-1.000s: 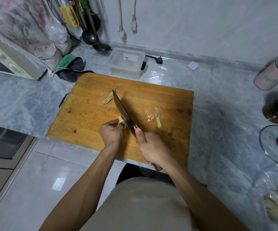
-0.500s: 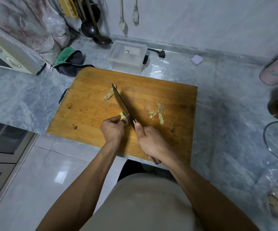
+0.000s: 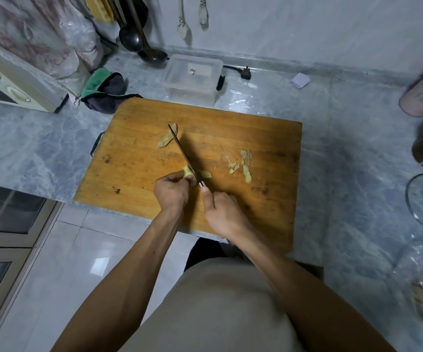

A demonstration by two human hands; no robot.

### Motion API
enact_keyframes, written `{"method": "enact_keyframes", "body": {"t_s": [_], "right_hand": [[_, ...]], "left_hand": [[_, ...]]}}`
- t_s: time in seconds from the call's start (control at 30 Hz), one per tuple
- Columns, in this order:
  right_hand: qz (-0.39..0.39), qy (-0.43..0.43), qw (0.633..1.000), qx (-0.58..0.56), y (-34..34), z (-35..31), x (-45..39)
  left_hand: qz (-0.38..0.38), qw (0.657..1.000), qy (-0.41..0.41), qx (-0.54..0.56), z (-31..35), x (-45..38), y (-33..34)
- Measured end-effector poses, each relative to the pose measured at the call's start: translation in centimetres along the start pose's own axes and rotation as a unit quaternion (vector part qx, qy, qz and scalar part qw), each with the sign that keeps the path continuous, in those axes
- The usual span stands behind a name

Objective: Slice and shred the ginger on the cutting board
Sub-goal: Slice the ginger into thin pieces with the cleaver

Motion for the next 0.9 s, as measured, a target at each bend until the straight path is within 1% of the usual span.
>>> {"method": "enact_keyframes", "body": {"t_s": [0.13,0.23,0.37,0.43,0.53,0.63,0.77,0.9], "right_hand": [[0.004,0.0,1.0,-0.006,-0.4,0.2,0.0],[0.003,0.027,0.999,-0.029,-1.7,1.0,0.0],[0.025,0.044,0.998,-0.031,-3.1,2.3,0.8],[0.039,0.043,0.998,-0.04,-3.8,2.7,1.1],[0.048,0.032,0.997,-0.045,-4.5,2.8,1.2],[0.039,0.031,0.998,-0.039,-4.0,2.4,1.4],[0.021,0.04,0.998,-0.049,-3.2,2.2,1.4],[0.043,0.063,0.996,-0.051,-4.5,3.5,1.3]], "left_hand": [[-0.025,1.0,-0.006,0.012,-0.4,-0.1,-0.1],[-0.039,0.999,-0.005,0.003,-0.8,-0.7,-0.1],[-0.076,0.995,-0.026,0.052,-0.3,-0.3,-0.3],[-0.1,0.992,-0.035,0.065,-0.3,-0.5,-0.4],[-0.115,0.991,-0.042,0.059,-0.3,-0.6,-0.7],[-0.112,0.993,-0.015,0.033,-0.4,-0.6,-0.7],[-0.086,0.995,0.04,-0.026,-0.7,-0.8,-0.4],[-0.089,0.991,0.089,-0.051,-0.9,-0.5,-0.4]]}}
Point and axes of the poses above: each hand's wrist, its own x-axis away from the middle knuckle, its own y-axis out of the palm, z = x × y, the point moved 2 cm from there along -x, towards the middle knuckle, and after that the axes turned 7 degrees about z, right-handed, at the moved point
